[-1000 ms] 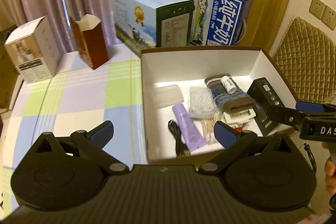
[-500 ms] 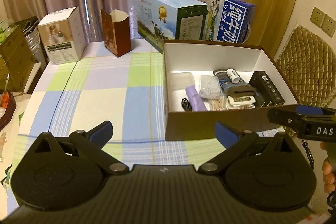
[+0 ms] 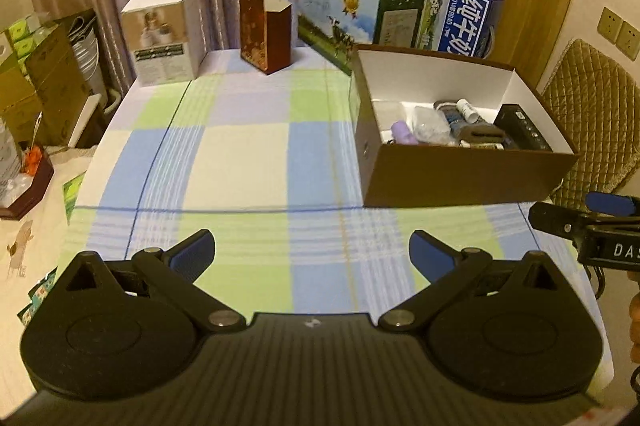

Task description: Organize objects

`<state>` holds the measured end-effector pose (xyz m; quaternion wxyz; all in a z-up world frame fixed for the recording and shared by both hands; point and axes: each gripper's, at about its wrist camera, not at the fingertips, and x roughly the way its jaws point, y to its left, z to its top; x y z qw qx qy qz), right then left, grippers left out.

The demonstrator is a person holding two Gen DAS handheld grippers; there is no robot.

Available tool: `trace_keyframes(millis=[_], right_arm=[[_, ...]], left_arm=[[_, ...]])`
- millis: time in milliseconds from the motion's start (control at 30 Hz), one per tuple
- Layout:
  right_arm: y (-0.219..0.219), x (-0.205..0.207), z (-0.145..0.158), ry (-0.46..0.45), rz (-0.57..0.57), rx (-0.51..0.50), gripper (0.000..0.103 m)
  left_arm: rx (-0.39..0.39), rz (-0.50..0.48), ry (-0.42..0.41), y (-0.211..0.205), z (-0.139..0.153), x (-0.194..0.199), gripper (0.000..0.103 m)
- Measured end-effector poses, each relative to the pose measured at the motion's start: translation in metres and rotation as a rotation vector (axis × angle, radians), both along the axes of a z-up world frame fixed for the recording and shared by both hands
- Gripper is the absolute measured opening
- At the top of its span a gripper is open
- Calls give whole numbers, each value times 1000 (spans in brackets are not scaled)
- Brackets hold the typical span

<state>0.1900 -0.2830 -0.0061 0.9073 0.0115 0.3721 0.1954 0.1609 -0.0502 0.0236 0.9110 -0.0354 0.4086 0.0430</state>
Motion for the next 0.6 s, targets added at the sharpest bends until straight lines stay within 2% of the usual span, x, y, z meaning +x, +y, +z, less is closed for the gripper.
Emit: trace_keyframes(millis=[233, 600], right_arm=[[23, -26, -1, 54, 5, 16, 101], [59, -63, -4, 69, 50, -6, 101]], left_arm=[[-28, 1, -7, 28, 4, -38, 102], [-46, -1, 1, 59, -1, -80, 102]])
